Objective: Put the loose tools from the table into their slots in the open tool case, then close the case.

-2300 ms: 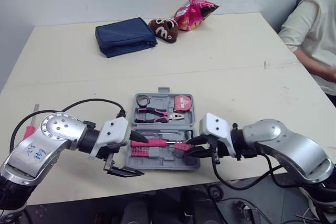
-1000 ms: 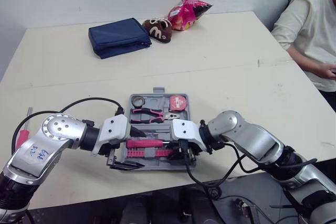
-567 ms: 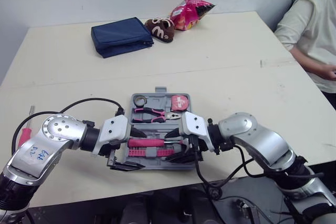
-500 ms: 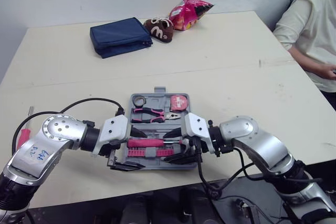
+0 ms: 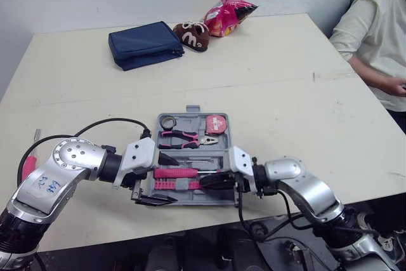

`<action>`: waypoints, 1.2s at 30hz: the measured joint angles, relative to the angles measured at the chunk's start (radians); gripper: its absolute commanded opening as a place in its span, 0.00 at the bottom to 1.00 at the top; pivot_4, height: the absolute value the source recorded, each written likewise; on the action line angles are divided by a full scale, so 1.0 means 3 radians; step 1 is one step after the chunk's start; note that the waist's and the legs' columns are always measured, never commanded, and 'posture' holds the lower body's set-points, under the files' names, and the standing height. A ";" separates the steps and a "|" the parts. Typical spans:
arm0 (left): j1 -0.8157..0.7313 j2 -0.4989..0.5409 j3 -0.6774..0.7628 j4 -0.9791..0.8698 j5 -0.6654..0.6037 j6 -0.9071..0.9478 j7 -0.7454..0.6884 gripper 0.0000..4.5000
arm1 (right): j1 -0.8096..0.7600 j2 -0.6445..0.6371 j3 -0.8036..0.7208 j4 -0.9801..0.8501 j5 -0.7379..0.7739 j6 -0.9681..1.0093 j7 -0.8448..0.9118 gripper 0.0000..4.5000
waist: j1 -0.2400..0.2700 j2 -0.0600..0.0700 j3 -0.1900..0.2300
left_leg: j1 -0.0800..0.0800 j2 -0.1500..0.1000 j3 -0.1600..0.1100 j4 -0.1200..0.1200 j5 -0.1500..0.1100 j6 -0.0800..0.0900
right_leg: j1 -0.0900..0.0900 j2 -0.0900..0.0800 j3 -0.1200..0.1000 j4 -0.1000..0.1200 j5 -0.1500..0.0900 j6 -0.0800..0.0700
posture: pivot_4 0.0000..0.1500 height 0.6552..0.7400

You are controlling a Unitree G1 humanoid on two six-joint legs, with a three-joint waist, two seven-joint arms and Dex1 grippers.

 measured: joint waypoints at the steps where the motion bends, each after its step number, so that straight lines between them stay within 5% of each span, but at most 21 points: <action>1: -0.0003 -0.0001 0.0000 0.0000 0.0001 0.0000 0.0000 1.00 | -0.0047 -0.0045 0.0080 -0.0025 -0.0087 -0.0008 -0.0001 0.01 | -0.0002 0.0000 -0.0001 | 0.0003 0.0000 0.0000 0.0000 0.0000 0.0000 | 0.0002 -0.0001 0.0000 0.0000 0.0000 0.0000 | 1.00 1.00; 7: -0.0013 -0.0009 -0.0004 0.0003 0.0009 -0.0003 0.0006 1.00 | -0.0098 -0.0045 0.0203 -0.0083 -0.0237 0.0216 -0.0161 0.01 | 0.0000 -0.0020 -0.0043 | 0.0063 0.0006 -0.0006 -0.0008 -0.0005 -0.0006 | 0.0067 0.0000 -0.0002 -0.0011 -0.0004 -0.0006 | 1.00 1.00; 17: 0.0481 -0.0186 0.0553 -0.0076 -0.0217 0.0291 0.0416 1.00 | 0.0385 -0.0078 -0.0487 -0.0616 0.0369 0.0526 -0.0318 0.01 | -0.0017 -0.0015 -0.0043 | 0.0044 0.0006 0.0001 -0.0007 -0.0012 -0.0002 | 0.0044 -0.0005 0.0005 -0.0010 -0.0004 -0.0005 | 1.00 1.00; 21: 0.1038 -0.0382 0.1307 -0.0222 -0.0542 0.0659 0.0783 1.00 | 0.0364 -0.0355 -0.1336 -0.0872 0.0851 0.0811 -0.0400 0.30 | -0.0001 -0.0016 -0.0039 | 0.0046 0.0010 -0.0004 -0.0009 -0.0012 -0.0003 | 0.0047 -0.0005 0.0002 -0.0011 -0.0004 -0.0006 | 1.00 1.00; 27: 0.1701 -0.0729 0.2325 -0.0294 -0.0795 0.0951 0.1249 1.00 | 0.0589 -0.1052 -0.2404 -0.0688 0.1196 0.1022 -0.0240 0.99 | 0.0023 -0.0020 -0.0036 | 0.0050 0.0006 -0.0007 -0.0009 -0.0021 0.0011 | 0.0055 -0.0011 0.0000 -0.0016 -0.0004 -0.0006 | 1.00 1.00; 36: 0.2545 -0.1384 0.3871 0.0109 -0.1032 0.0785 0.1688 1.00 | 0.1119 -0.1467 -0.3129 0.0095 0.1050 0.0777 0.0055 0.99 | -0.0016 -0.0020 -0.0035 | 0.0054 0.0008 -0.0002 -0.0015 -0.0032 0.0019 | 0.0057 -0.0006 0.0002 -0.0029 -0.0004 -0.0006 | 1.00 1.00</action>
